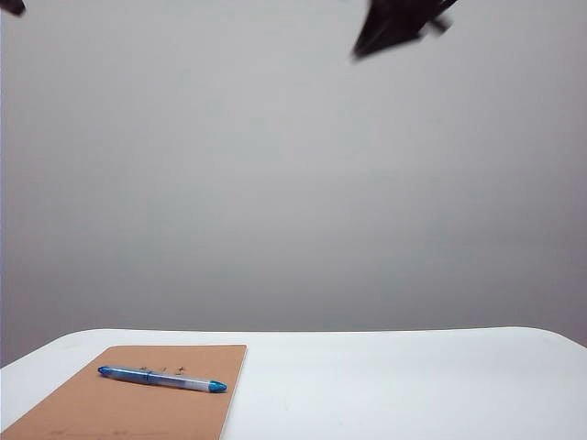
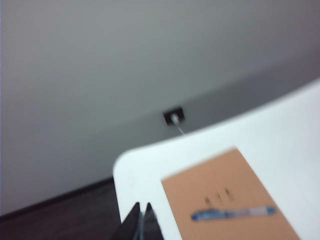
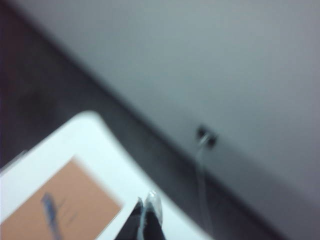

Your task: Pick up a pen on the table and place it on the notebook.

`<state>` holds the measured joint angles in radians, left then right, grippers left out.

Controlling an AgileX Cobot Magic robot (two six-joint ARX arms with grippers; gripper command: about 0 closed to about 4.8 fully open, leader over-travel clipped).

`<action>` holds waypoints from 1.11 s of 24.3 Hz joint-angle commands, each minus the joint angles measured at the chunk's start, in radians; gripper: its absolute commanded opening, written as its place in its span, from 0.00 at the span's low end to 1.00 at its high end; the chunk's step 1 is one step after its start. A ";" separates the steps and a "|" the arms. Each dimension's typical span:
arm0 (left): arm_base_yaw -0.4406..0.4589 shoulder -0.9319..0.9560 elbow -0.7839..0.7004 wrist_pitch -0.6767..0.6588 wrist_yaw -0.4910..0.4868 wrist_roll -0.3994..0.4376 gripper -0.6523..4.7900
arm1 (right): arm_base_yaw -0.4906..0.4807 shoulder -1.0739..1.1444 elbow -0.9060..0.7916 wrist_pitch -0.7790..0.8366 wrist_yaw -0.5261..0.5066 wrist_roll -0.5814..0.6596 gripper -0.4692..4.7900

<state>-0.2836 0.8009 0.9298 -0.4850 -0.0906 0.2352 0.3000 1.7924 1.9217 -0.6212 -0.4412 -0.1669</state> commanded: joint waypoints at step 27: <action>0.247 -0.691 -0.693 0.486 0.160 -0.307 0.11 | -0.222 -1.183 -1.700 1.280 0.294 0.304 0.08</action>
<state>-0.0376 0.1280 0.2516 -0.0196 0.1036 -0.0212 0.0769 0.6243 0.2478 0.5613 -0.1658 0.1009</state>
